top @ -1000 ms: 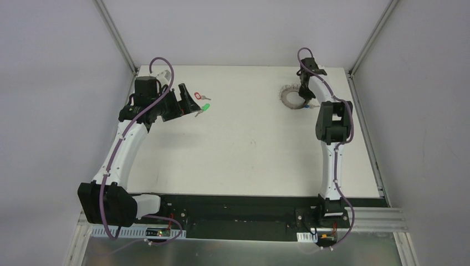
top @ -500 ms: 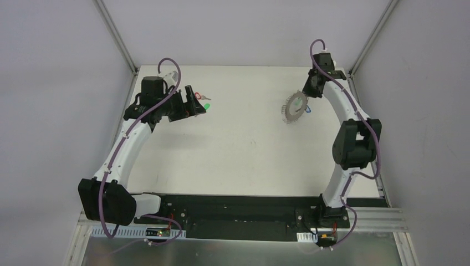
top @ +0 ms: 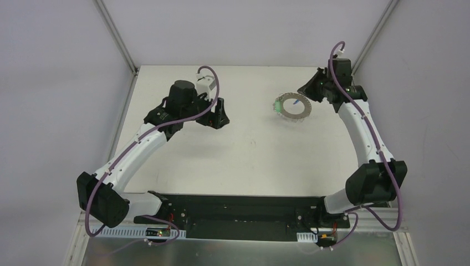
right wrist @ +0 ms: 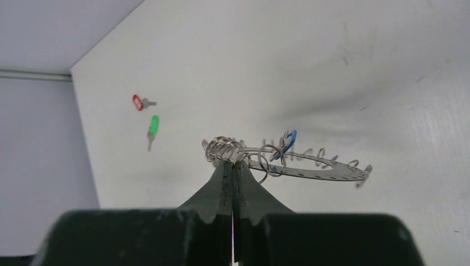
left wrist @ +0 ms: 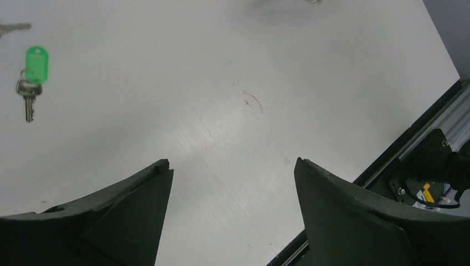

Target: Remove the keys from the keyring

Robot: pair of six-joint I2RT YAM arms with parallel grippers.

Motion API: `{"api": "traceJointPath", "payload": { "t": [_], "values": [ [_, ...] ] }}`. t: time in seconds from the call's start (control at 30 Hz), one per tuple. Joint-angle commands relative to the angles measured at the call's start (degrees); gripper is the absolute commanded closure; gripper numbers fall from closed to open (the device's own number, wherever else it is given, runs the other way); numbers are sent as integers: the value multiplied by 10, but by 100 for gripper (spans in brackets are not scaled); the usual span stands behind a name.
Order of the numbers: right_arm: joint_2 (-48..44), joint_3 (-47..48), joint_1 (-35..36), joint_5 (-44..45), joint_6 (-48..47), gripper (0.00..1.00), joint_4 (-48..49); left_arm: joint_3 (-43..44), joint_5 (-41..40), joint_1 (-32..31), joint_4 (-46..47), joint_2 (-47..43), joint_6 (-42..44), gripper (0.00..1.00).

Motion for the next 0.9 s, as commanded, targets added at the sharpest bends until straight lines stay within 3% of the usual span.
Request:
{"api": "traceJointPath", "payload": {
  "t": [0.0,0.27,0.57,0.87],
  "values": [
    [-75,-13,8,-117,75,100,84,18,12,-39,116,-22,87,17],
    [-110,24,33,-255,77,100,96,27,135,-63,233,7,200,17],
    [-159,21,55,-308,89,100,108,16,217,-71,321,24,174,17],
    [-161,13,116,-300,96,100,116,-19,221,-82,368,9,161,18]
  ]
}}
